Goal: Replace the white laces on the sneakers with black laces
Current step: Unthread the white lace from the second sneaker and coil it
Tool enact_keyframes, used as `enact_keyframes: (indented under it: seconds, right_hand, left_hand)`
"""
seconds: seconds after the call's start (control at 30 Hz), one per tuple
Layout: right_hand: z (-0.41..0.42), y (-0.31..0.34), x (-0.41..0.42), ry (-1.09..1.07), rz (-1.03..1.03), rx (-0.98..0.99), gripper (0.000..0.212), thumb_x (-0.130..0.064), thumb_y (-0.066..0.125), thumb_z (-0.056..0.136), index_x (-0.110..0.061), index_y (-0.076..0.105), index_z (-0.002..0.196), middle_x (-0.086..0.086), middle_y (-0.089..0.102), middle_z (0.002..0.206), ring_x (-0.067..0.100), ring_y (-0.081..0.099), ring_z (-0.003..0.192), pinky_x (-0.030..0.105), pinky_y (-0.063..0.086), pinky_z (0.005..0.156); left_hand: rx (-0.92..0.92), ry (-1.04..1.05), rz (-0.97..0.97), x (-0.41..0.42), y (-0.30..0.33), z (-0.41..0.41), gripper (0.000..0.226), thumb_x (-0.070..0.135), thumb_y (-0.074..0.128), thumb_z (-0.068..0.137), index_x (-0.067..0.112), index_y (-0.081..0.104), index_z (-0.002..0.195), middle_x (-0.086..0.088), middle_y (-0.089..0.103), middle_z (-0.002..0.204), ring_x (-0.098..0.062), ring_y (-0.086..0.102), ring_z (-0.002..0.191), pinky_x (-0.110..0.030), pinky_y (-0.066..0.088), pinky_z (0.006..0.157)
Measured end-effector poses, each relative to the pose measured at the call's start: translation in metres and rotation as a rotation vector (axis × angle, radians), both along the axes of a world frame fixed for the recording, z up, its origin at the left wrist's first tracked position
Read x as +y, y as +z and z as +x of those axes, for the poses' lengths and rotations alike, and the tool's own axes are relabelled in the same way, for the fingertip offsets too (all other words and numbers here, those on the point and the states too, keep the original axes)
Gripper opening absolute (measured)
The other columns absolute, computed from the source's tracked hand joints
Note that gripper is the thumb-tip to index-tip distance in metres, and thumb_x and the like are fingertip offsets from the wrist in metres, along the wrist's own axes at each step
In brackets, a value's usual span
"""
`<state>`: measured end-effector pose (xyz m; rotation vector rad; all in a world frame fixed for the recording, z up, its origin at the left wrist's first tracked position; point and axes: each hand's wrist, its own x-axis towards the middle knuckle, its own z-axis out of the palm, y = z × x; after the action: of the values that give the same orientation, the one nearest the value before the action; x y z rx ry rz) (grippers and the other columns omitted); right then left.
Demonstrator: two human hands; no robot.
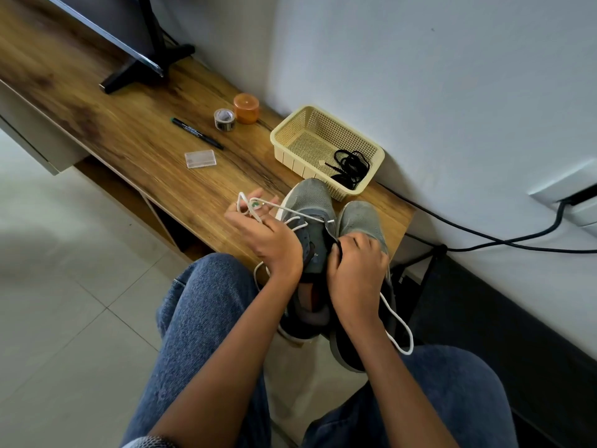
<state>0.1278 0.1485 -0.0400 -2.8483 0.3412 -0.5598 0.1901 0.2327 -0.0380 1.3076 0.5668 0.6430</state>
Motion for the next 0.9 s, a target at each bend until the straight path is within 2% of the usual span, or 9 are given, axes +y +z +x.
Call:
enact_keyframes:
  seconds: [0.1,0.17,0.2,0.27,0.33,0.4,0.47,0.7,0.9]
  right_hand:
    - [0.001,-0.001,0.0,-0.004,-0.002,0.002,0.007,-0.012,0.063,0.086,-0.008,0.068,0.089,0.006,0.062,0.091,0.028,0.056,0.089,0.04,0.038,0.079]
    - [0.001,-0.001,-0.001,-0.003,-0.012,0.003,0.007,-0.012,0.064,0.085,-0.008,0.068,0.088,0.006,0.062,0.09,0.029,0.056,0.088,0.04,0.039,0.079]
    - [0.001,-0.002,-0.001,-0.001,-0.018,0.008,0.007,-0.012,0.064,0.085,-0.008,0.068,0.088,0.006,0.062,0.09,0.029,0.056,0.088,0.04,0.04,0.078]
    - [0.002,-0.002,-0.002,0.004,-0.022,0.019,0.007,-0.012,0.064,0.085,-0.008,0.068,0.088,0.006,0.062,0.091,0.03,0.055,0.088,0.04,0.039,0.078]
    - [0.002,-0.002,-0.002,0.007,-0.021,0.024,0.006,-0.012,0.064,0.085,-0.008,0.067,0.088,0.007,0.062,0.091,0.03,0.055,0.088,0.039,0.038,0.077]
    - [0.001,-0.001,-0.001,0.01,-0.019,0.021,0.004,-0.011,0.065,0.084,-0.007,0.067,0.086,0.007,0.062,0.09,0.03,0.055,0.088,0.04,0.039,0.077]
    - [0.001,-0.001,-0.001,0.011,-0.023,0.013,0.003,-0.01,0.067,0.083,-0.007,0.066,0.084,0.007,0.062,0.089,0.03,0.056,0.087,0.04,0.041,0.076]
    - [0.001,-0.001,-0.001,0.012,-0.033,0.025,0.003,-0.01,0.067,0.083,-0.007,0.067,0.085,0.007,0.062,0.088,0.029,0.056,0.087,0.042,0.042,0.076]
    - [0.002,0.001,0.002,0.007,-0.026,0.025,0.005,-0.01,0.066,0.083,-0.007,0.068,0.087,0.007,0.063,0.089,0.029,0.057,0.088,0.041,0.043,0.076]
  left_hand:
    - [0.03,-0.103,0.092,-0.001,0.004,-0.003,0.016,0.009,0.036,0.101,0.0,0.039,0.114,0.006,0.063,0.092,0.002,0.063,0.072,-0.015,0.05,0.063]
    - [0.136,-0.279,0.212,-0.002,0.004,-0.004,0.017,0.016,0.043,0.1,0.009,0.044,0.116,0.008,0.059,0.083,-0.004,0.057,0.063,-0.022,0.046,0.055]
    - [0.189,-0.377,0.286,-0.002,0.002,-0.005,0.018,0.021,0.047,0.098,0.015,0.046,0.116,0.008,0.057,0.082,-0.007,0.055,0.065,-0.028,0.048,0.057]
    - [0.293,-0.549,0.49,-0.001,-0.001,-0.006,0.023,0.029,0.055,0.093,0.021,0.05,0.114,0.012,0.055,0.091,-0.014,0.057,0.087,-0.041,0.05,0.08]
    - [0.341,-0.626,0.676,-0.001,-0.002,-0.007,0.027,0.03,0.059,0.09,0.024,0.055,0.116,0.014,0.056,0.102,-0.019,0.048,0.115,-0.044,0.035,0.103]
    - [0.332,-0.623,0.849,-0.001,-0.004,-0.008,0.025,0.029,0.061,0.088,0.028,0.062,0.112,0.011,0.063,0.11,-0.018,0.044,0.121,-0.039,0.024,0.104]
    - [0.341,-0.606,0.976,-0.002,-0.005,-0.008,0.019,0.03,0.062,0.086,0.03,0.068,0.105,0.008,0.063,0.115,-0.018,0.045,0.119,-0.038,0.023,0.103]
    - [0.432,-0.626,1.134,-0.004,-0.006,-0.007,0.02,0.031,0.055,0.092,0.025,0.071,0.103,0.0,0.062,0.113,-0.024,0.046,0.115,-0.043,0.027,0.102]
    - [0.498,-0.631,0.997,-0.009,-0.007,-0.007,0.024,0.013,0.041,0.095,0.01,0.061,0.109,-0.01,0.053,0.12,-0.029,0.043,0.117,-0.049,0.033,0.103]
